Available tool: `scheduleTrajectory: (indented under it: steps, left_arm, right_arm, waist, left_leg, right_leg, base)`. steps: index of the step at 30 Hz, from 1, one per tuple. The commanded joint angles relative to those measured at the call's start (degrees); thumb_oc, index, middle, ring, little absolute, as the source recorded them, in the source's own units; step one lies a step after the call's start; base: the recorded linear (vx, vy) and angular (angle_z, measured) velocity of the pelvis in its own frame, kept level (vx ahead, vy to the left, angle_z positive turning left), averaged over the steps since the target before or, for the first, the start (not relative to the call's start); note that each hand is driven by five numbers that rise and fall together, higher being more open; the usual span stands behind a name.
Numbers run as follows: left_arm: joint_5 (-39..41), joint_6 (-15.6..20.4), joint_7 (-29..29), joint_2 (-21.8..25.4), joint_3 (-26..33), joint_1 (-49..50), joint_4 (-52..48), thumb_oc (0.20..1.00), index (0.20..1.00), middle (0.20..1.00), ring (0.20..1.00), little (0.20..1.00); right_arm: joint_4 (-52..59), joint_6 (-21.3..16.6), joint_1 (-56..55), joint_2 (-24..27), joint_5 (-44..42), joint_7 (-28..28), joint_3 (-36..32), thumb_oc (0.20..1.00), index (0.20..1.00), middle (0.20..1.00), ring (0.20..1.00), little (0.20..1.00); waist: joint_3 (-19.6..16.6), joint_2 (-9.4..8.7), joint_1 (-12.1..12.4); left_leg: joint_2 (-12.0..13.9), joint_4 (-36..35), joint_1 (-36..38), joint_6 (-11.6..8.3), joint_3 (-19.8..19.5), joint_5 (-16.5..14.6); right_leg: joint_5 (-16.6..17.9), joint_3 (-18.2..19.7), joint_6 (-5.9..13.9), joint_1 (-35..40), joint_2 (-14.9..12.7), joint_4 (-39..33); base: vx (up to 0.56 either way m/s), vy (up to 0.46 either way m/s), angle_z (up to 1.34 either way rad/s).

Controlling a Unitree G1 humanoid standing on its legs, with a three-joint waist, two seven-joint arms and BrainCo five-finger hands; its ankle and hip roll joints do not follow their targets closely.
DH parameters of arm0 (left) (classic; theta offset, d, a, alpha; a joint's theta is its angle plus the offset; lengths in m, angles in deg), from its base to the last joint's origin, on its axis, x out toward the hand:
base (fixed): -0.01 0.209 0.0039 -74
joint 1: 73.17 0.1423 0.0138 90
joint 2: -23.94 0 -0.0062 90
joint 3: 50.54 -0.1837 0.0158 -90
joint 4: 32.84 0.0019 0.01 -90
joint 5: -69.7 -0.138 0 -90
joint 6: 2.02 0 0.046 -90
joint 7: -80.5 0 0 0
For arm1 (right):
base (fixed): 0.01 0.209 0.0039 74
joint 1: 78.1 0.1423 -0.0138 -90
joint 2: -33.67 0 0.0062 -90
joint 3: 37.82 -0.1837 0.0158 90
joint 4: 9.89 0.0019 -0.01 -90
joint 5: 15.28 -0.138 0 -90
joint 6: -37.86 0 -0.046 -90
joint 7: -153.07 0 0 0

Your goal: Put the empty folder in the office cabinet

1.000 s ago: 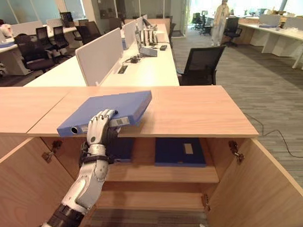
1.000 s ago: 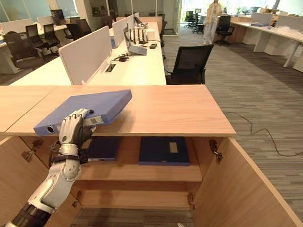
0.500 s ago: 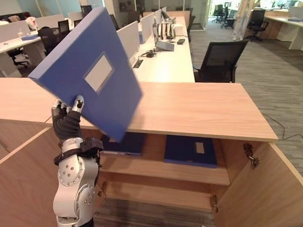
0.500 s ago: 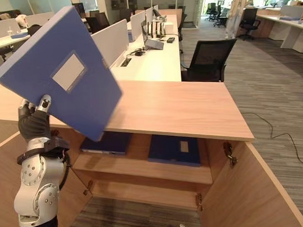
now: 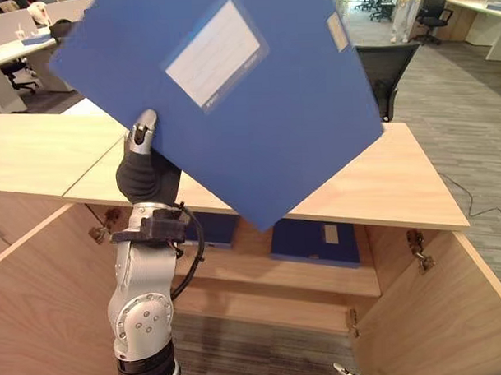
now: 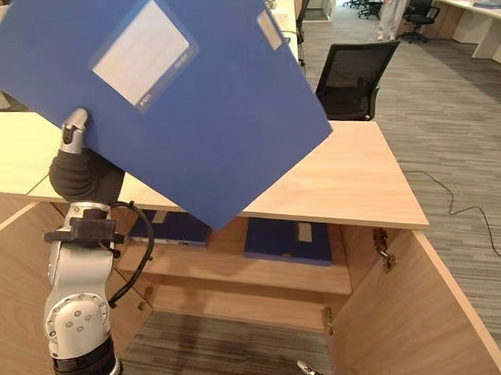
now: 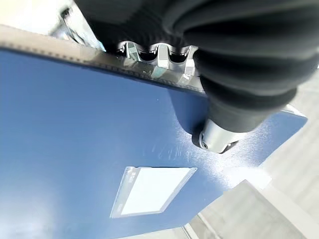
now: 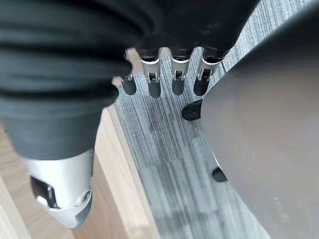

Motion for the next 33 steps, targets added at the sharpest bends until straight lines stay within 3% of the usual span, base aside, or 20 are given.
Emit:
scheduleTrajectory:
  steps: [1, 3, 6, 7, 8, 9, 14, 18, 21, 33]
  left_arm:
    - [3.6, 2.2, -4.0, -1.7, 4.3, -1.8, -2.8, 0.200, 0.200, 0.200, 0.200, 0.200]
    - [4.1, 1.2, -5.1, -1.5, 4.3, -1.1, -1.7, 0.200, 0.200, 0.200, 0.200, 0.200]
    - [5.2, -1.0, -6.7, -0.7, 4.5, 0.3, 1.7, 0.200, 0.200, 0.200, 0.200, 0.200]
    - [5.2, -1.1, -6.8, -0.7, 4.7, 0.4, 1.9, 0.200, 0.200, 0.200, 0.200, 0.200]
    - [5.6, -2.0, -7.1, -0.3, 5.1, 1.4, 3.9, 0.200, 0.200, 0.200, 0.200, 0.200]
    - [5.3, -2.0, -7.0, -0.2, 5.1, 1.8, 4.6, 0.200, 0.200, 0.200, 0.200, 0.200]
    - [3.8, -1.2, -6.6, 0.8, 5.4, 3.5, 6.5, 0.200, 0.200, 0.200, 0.200, 0.200]
    - [1.8, -1.1, -7.4, 3.4, 6.6, 6.3, 6.3, 0.200, 0.200, 0.200, 0.200, 0.200]
    - [1.4, -1.8, -7.4, 4.2, 7.0, 7.2, 6.3, 0.200, 0.200, 0.200, 0.200, 0.200]
    - [2.2, -3.9, -1.3, 11.7, 8.0, 5.7, 8.5, 0.200, 0.200, 0.200, 0.200, 0.200]
  right_arm:
    - [-1.7, 0.2, 2.5, -7.2, 0.0, 4.9, -0.7, 1.000, 1.000, 1.000, 1.000, 1.000]
    - [1.3, 1.1, 3.2, -7.3, 0.7, 7.9, 1.3, 1.000, 1.000, 1.000, 1.000, 1.000]
    - [15.1, 4.4, 2.0, -8.6, 5.8, 17.5, 9.2, 1.000, 1.000, 1.000, 1.000, 1.000]
    - [16.3, 5.1, 1.1, -8.5, 5.8, 17.7, 9.7, 1.000, 1.000, 1.000, 1.000, 1.000]
    - [30.3, 7.7, -1.8, -7.7, 7.8, 23.3, 13.8, 1.000, 1.000, 1.000, 1.000, 1.000]
    - [35.5, 9.1, -3.4, -7.1, 8.0, 24.7, 15.1, 1.000, 1.000, 1.000, 1.000, 1.000]
    - [55.8, 13.2, -8.3, -3.2, 5.1, 31.3, 16.2, 1.000, 1.000, 1.000, 1.000, 1.000]
    - [72.0, 13.2, -8.7, 1.5, 1.4, 40.8, 13.8, 1.000, 1.000, 1.000, 1.000, 1.000]
    - [75.8, 14.0, -9.2, 3.1, 0.9, 42.7, 11.8, 1.000, 1.000, 1.000, 1.000, 1.000]
    - [84.4, 16.3, -10.3, 14.4, -0.3, 37.4, 4.9, 1.000, 1.000, 1.000, 1.000, 1.000]
  waist:
    - [-2.9, -2.18, 1.8]
    - [-2.7, -2.28, 1.9]
    - [-2.0, -2.65, 2.3]
    - [-2.2, -2.63, 2.1]
    - [-1.8, -2.94, 2.0]
    - [-2.0, -2.95, 1.9]
    - [-2.0, -2.95, 1.5]
    - [-2.1, -2.60, 0.8]
    - [-2.0, -2.41, 0.5]
    - [-2.3, -2.50, -0.2]
  left_leg:
    - [-1.4, 0.1, 1.4, 1.93, -0.5, -5.2]
    - [-1.4, 0.1, 1.4, 1.89, -0.5, -5.1]
    - [-1.3, 0.1, 1.3, 1.75, -0.5, -5.1]
    - [-1.3, 0.1, 1.4, 1.75, -0.5, -5.1]
    - [-1.3, 0.1, 1.0, 1.64, -0.5, -4.5]
    - [-1.2, 0.1, 1.3, 1.68, -0.4, -5.0]
    - [-1.3, 0.1, 1.5, 1.88, -0.7, -5.2]
    - [-1.5, 0.1, 1.6, 2.17, -0.9, -5.3]
    - [-1.6, 0.1, 1.5, 2.30, -0.9, -5.3]
    - [-1.8, 0.1, 1.3, 2.42, -1.2, -5.2]
  right_leg:
    - [-2.7, -0.6, -0.96, -0.9, 1.3, 0.4]
    - [-2.7, -0.6, -0.96, -0.9, 1.3, 0.4]
    - [-2.7, -0.6, -0.91, -1.0, 1.3, 0.4]
    - [-2.7, -0.6, -0.91, -1.0, 1.3, 0.4]
    - [-2.1, -0.5, -0.97, -1.4, 1.1, 0.4]
    - [-2.7, -0.7, -0.88, -1.2, 1.1, 0.4]
    - [-2.7, -0.9, -0.78, -1.1, 1.0, 0.4]
    - [-2.7, -0.7, -0.84, -1.2, 1.0, 0.4]
    - [-2.7, -0.6, -0.85, -1.3, 1.0, 0.4]
    - [-2.7, -0.6, -0.89, -1.7, 0.9, 0.4]
  base:
    - [0.00, 0.000, 0.00]
    - [0.00, 0.000, 0.00]
    - [0.00, 0.000, 0.00]
    - [-0.05, -0.017, 0.00]
    - [0.00, 0.000, 0.00]
    - [0.00, -0.012, 0.03]
    - [0.01, 0.000, 0.00]
    - [0.00, 0.000, 0.00]
    - [0.00, 0.000, 0.00]
    - [0.00, 0.000, 0.00]
